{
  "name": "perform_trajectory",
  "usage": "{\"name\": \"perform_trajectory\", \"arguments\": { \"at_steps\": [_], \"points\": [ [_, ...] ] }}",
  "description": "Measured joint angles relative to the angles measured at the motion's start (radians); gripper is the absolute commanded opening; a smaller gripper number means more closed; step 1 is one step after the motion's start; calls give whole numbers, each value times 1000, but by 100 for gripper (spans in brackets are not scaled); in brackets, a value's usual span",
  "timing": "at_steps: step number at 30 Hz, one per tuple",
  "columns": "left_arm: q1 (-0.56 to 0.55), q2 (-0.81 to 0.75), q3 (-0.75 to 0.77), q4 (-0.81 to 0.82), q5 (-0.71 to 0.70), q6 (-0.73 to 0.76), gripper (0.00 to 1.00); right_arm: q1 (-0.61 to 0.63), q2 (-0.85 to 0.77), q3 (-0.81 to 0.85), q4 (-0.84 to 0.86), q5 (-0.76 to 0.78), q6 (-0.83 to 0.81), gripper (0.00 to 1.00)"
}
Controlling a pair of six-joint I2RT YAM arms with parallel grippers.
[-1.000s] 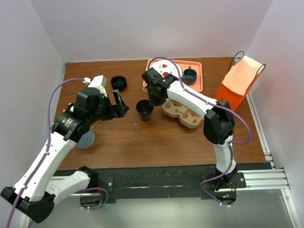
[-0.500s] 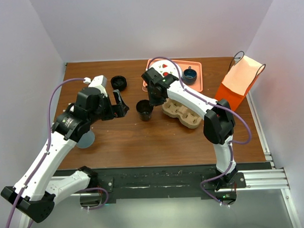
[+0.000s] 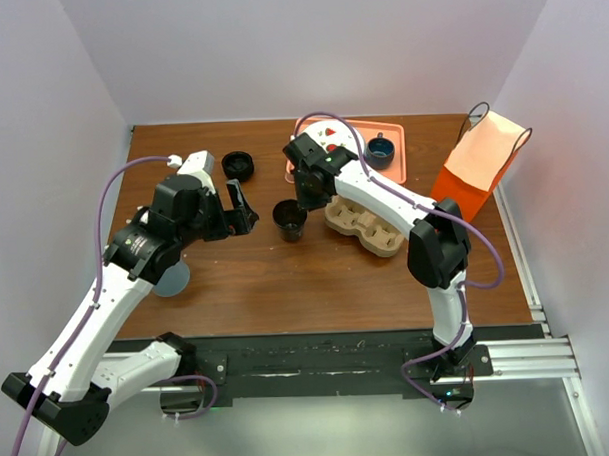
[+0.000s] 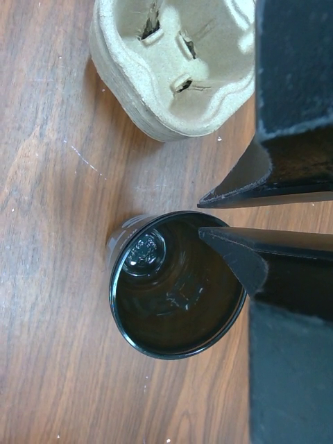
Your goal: Pack the takeout coffee
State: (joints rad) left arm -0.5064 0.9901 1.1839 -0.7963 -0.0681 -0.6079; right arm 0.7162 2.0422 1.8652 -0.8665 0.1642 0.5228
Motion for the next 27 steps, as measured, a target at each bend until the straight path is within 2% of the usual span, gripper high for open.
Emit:
{"name": "perform_trajectory", "arguments": {
  "at_steps": [8,15,27],
  "points": [
    [0,0,-2,0,-1,0,97,0,20,13,-1,2,0,21],
    [0,0,-2,0,-7,1,97,0,48,20,-10,5,0,14],
    [0,1,-2,0,-8,1,97,0,48,24,-13,12,0,16]
  ]
}}
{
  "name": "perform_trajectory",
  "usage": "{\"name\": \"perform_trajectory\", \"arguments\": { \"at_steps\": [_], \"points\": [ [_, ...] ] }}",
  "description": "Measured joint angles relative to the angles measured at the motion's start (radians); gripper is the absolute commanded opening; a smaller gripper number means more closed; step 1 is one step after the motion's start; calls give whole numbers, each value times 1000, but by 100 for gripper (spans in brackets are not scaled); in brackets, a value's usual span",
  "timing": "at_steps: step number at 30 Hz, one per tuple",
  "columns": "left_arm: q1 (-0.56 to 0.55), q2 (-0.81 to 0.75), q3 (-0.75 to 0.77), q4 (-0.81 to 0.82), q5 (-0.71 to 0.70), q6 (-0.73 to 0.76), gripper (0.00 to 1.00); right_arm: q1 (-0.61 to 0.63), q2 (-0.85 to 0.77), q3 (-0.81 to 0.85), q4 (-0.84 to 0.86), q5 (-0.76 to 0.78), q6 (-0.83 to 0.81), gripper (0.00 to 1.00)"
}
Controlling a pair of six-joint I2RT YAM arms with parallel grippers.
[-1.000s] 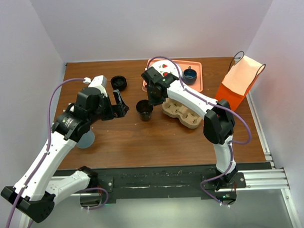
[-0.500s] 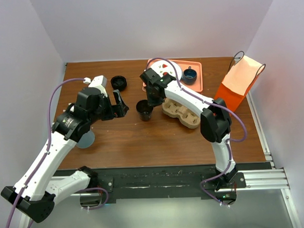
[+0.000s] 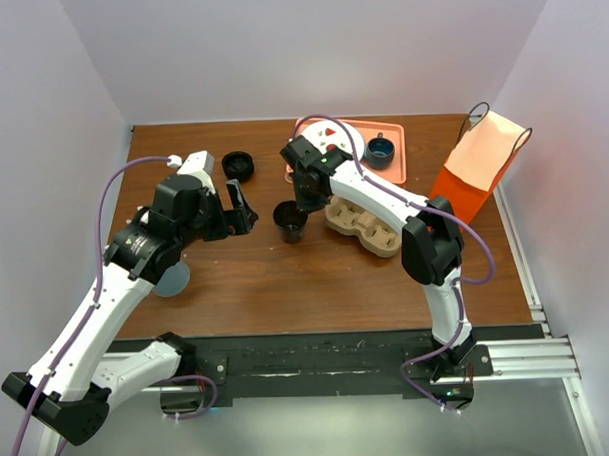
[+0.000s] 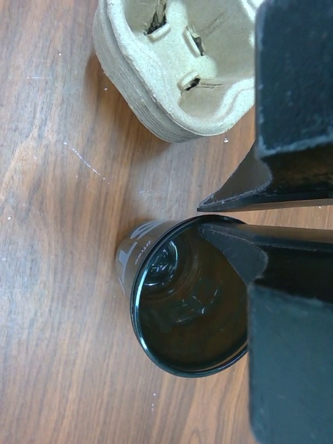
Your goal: Pack the takeout coffee
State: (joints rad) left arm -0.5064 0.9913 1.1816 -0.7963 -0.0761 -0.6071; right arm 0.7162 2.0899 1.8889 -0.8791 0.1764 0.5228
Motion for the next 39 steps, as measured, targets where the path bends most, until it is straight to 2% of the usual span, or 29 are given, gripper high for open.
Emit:
{"name": "perform_trajectory", "arguments": {
  "at_steps": [4,10,21,25,26,27,34,39],
  "points": [
    [0,2,0,0,0,0,97,0,0,10,-4,10,0,17],
    [0,8,0,0,0,0,97,0,0,24,-10,16,0,12],
    [0,10,0,0,0,0,97,0,0,28,-19,16,0,13],
    [0,10,0,0,0,0,97,0,0,28,-19,15,0,8],
    [0,10,0,0,0,0,97,0,0,28,-19,16,0,1],
    [0,10,0,0,0,0,97,0,0,28,-19,15,-1,0],
    [0,10,-2,0,-6,1,96,0,0,28,-19,14,-4,0],
    [0,9,-61,7,-18,13,91,0,-5,23,-16,5,-3,0]
  ]
}}
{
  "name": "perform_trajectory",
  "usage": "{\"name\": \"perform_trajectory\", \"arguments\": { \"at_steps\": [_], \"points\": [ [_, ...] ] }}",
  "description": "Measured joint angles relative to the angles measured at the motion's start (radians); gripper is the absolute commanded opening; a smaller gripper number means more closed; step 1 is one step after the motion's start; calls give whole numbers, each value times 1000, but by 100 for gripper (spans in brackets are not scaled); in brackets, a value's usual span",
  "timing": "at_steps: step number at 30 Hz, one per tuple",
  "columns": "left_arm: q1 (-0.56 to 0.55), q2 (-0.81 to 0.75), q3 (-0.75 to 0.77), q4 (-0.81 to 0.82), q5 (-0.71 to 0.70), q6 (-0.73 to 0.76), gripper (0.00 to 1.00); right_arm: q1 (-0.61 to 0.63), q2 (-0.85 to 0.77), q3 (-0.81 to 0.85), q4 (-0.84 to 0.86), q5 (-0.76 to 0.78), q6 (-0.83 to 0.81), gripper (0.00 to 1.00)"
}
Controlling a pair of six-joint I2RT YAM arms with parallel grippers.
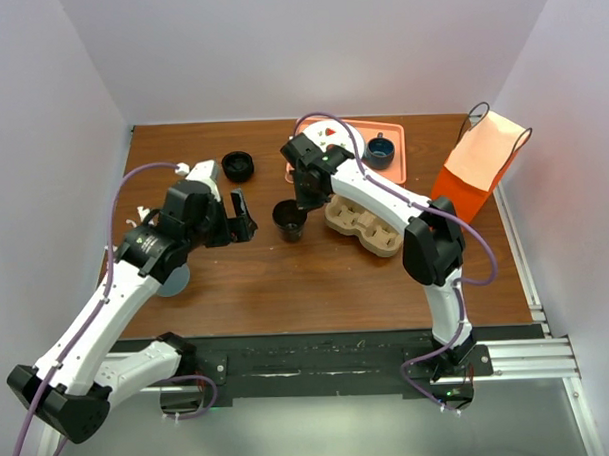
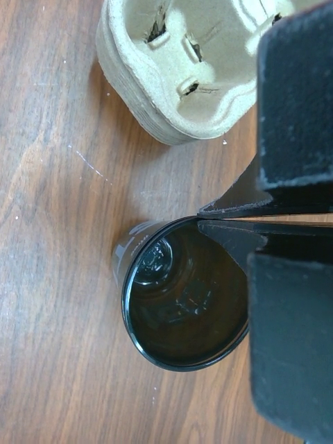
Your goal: Pack the takeout coffee
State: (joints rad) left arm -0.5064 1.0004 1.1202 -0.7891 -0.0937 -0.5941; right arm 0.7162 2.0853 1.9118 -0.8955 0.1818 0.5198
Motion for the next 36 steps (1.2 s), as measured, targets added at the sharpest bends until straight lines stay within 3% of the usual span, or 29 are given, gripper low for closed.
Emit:
{"name": "perform_trajectory", "arguments": {
  "at_steps": [12,21,31,36],
  "points": [
    [0,74,-39,21,27,9,86,0,-204,-204,71,-83,63,0],
    [0,122,-47,62,77,16,83,0,-245,-314,130,-125,95,0],
    [0,96,-271,421,320,142,80,0,-268,-328,150,-130,109,0],
    [0,164,-304,568,377,188,77,0,-272,-328,150,-130,109,0]
  ]
}}
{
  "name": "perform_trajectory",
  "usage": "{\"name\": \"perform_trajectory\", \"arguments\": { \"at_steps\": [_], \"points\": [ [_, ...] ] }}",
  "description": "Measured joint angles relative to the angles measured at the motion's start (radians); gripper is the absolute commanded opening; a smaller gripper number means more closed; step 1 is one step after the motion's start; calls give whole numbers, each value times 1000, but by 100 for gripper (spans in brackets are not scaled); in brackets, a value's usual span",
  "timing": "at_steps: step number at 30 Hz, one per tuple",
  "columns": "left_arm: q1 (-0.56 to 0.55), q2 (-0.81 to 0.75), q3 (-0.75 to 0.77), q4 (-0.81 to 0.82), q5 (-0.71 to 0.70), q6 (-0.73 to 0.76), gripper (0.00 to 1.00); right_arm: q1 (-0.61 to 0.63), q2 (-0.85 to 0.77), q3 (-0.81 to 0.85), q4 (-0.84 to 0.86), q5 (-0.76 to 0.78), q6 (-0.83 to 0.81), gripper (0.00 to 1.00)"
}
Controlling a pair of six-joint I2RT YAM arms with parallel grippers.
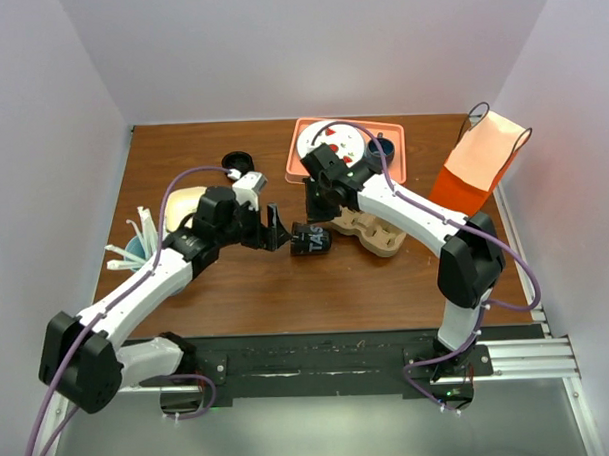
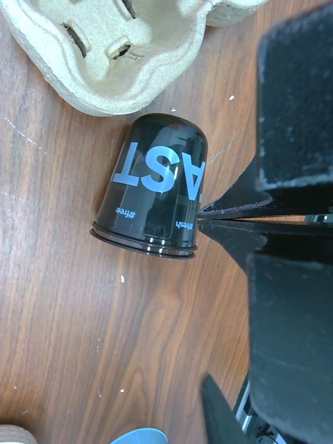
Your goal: Pack the takeout coffee
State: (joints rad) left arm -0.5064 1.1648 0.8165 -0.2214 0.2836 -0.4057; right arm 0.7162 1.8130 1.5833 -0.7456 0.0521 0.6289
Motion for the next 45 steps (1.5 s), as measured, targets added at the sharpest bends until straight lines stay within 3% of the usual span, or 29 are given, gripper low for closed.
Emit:
{"name": "perform_trajectory", "arguments": {
  "at_steps": [10,17,20,35,45],
  "points": [
    [0,217,0,117,60,16,55,0,0,0,-11,8,-2,5],
    [35,241,-5,188,147,15,49,0,0,-5,-11,9,-11,5],
    [50,257,-11,223,188,4,40,0,0,-21,-11,9,-14,5],
    [55,326,-37,273,280,-40,34,0,0,-73,-16,9,-28,4],
    [72,327,-63,280,303,-73,35,0,2,-166,3,8,-28,3]
  ]
}}
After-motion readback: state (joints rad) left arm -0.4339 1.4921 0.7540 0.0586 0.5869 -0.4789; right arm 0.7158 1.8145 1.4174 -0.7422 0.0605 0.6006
